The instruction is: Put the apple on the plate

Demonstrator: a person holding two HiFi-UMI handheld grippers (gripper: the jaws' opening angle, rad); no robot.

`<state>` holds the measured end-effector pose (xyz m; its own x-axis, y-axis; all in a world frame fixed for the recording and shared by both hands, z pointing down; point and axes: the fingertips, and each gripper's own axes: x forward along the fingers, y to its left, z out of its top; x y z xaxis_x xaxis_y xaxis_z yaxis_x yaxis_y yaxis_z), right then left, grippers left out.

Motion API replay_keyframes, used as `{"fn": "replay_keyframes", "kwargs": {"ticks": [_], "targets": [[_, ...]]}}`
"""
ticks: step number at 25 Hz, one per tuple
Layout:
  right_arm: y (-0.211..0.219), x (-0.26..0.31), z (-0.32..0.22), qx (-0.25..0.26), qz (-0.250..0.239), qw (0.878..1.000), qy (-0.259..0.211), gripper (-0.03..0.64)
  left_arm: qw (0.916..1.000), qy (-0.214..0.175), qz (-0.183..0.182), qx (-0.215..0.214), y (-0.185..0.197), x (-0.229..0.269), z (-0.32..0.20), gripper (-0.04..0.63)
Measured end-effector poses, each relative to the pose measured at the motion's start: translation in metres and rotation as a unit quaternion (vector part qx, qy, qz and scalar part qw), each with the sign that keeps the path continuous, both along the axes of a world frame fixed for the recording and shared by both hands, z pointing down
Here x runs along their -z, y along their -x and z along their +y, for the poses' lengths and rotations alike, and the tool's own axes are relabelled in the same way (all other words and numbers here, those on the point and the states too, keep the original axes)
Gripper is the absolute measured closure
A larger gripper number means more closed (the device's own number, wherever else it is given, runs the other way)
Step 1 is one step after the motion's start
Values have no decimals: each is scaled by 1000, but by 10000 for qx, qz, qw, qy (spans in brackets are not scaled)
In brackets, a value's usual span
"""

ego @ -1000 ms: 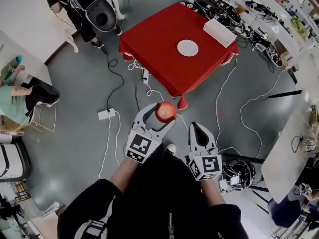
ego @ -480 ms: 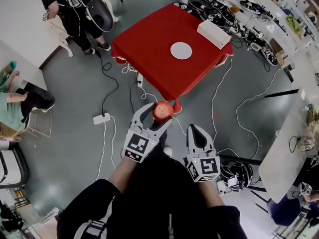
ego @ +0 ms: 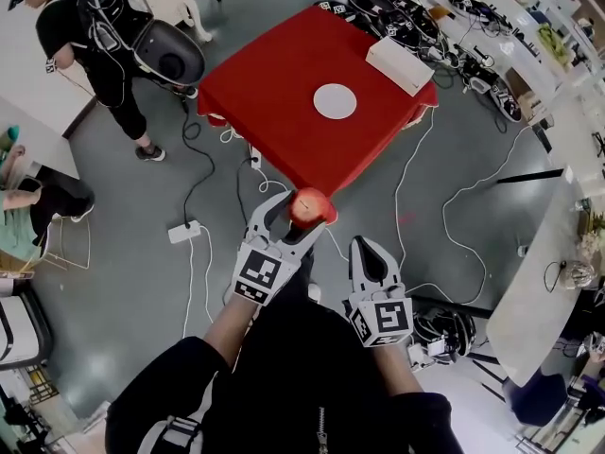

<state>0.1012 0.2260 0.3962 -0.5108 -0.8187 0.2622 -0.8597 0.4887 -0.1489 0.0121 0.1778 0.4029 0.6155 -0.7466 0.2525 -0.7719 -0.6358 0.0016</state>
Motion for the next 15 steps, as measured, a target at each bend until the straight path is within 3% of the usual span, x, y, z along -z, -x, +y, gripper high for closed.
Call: {"fn": "replay_keyframes", "kwargs": {"ticks": [15], "targets": [[17,-10,-129,-69,-30,9998,165,604,9996,224,34,-159,6,-17,-131,284]]}}
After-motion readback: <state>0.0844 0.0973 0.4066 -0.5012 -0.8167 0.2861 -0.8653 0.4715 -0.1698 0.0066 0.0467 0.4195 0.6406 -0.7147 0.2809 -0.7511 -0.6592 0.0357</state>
